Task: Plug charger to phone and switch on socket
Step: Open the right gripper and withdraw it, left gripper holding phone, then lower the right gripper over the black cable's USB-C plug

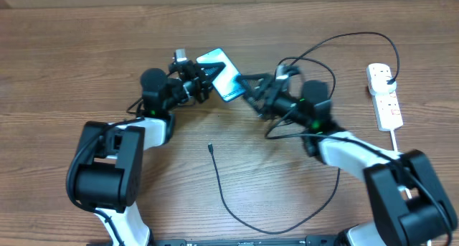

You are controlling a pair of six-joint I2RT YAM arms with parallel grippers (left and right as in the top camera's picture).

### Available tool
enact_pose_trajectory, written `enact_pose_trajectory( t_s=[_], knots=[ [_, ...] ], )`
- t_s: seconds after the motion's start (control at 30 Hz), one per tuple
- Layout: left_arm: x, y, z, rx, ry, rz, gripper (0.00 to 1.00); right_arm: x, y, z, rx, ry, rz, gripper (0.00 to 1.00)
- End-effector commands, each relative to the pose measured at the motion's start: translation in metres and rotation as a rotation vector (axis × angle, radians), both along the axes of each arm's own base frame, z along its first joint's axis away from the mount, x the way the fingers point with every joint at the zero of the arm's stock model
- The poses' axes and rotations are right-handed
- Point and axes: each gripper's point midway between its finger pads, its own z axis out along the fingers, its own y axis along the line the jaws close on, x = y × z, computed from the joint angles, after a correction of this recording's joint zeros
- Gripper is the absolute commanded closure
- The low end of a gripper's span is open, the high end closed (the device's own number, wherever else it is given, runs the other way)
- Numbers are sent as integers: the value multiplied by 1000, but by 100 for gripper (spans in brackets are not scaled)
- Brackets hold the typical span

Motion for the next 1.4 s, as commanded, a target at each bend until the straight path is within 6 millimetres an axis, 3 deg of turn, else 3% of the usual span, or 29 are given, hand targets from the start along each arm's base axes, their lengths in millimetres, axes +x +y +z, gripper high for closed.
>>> enact_pose_trajectory(
  t_s=[0.0, 0.1, 0.3, 0.43, 0.63, 0.83, 1.07, 1.23, 1.37],
  knots=[
    [1, 29, 8, 26, -52, -36, 96, -13, -17, 49, -47, -253, 68, 0],
    [-4, 48, -1, 26, -3, -69, 96, -22, -21, 55, -128, -306, 63, 0],
    [-17, 77, -1, 17, -12, -146, 96, -36, -31, 31, -431, -301, -42, 1],
    [-20, 90, 0, 7, -2, -163, 96, -49, -21, 16, -583, -352, -25, 0],
    [-17, 89, 15, 31, -76, -225, 96, -72, 18, -3, -790, -521, 63, 0],
    [-2, 91, 27, 27, -72, -243, 96, -88, 42, -35, -910, -530, 98, 0],
    [9, 92, 17, 20, -52, -242, 96, -108, 78, -67, -991, -589, 261, 0],
    [7, 92, 12, 14, -41, -256, 96, -102, 83, -77, -1166, -624, 278, 0],
    [6, 91, 12, 16, -47, -262, 96, -96, 89, -81, -1159, -558, 257, 0]
  ],
)
